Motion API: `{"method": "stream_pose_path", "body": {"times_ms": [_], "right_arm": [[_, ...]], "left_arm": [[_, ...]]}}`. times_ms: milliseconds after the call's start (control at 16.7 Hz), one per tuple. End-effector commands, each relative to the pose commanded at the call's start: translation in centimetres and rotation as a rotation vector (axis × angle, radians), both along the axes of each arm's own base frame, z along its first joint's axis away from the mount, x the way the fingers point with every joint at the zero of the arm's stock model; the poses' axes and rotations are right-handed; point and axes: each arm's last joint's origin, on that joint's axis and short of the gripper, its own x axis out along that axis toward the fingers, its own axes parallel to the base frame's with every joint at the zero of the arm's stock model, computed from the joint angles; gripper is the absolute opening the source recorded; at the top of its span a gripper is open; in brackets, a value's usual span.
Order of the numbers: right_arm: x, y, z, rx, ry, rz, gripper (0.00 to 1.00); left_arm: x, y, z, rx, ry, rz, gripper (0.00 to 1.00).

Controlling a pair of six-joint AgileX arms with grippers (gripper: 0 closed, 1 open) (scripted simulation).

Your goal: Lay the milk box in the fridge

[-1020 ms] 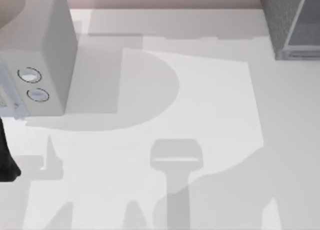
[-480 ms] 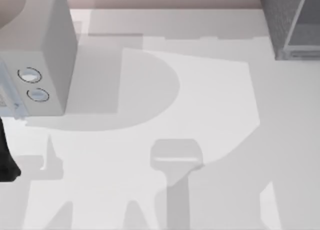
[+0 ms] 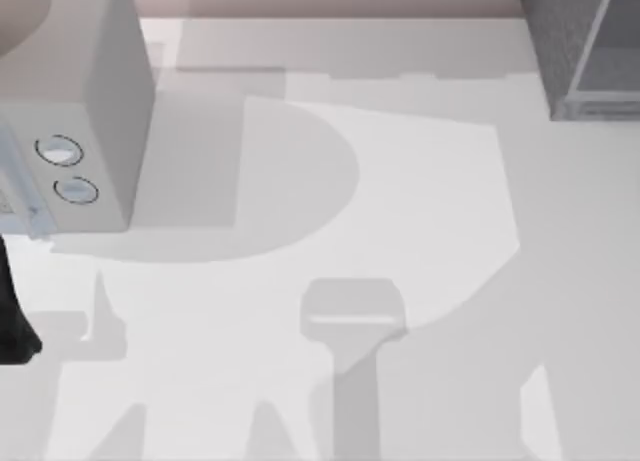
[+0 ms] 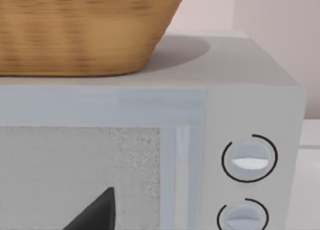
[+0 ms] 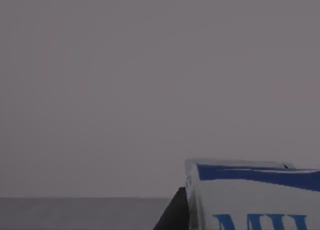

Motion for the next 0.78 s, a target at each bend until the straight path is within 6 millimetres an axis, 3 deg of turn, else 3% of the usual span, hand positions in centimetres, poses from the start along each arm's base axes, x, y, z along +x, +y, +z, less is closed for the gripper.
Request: {"method": "stream_pose_path", "body": {"times_ms": [420, 780], "right_arm": [[0.0, 0.0, 0.0, 0.0, 0.0, 0.0, 0.98], [0.0, 0.0, 0.0, 0.0, 0.0, 0.0, 1.0]], "left_arm": [[0.0, 0.0, 0.0, 0.0, 0.0, 0.0, 1.0], [0.0, 0.0, 0.0, 0.0, 0.0, 0.0, 1.0]]}}
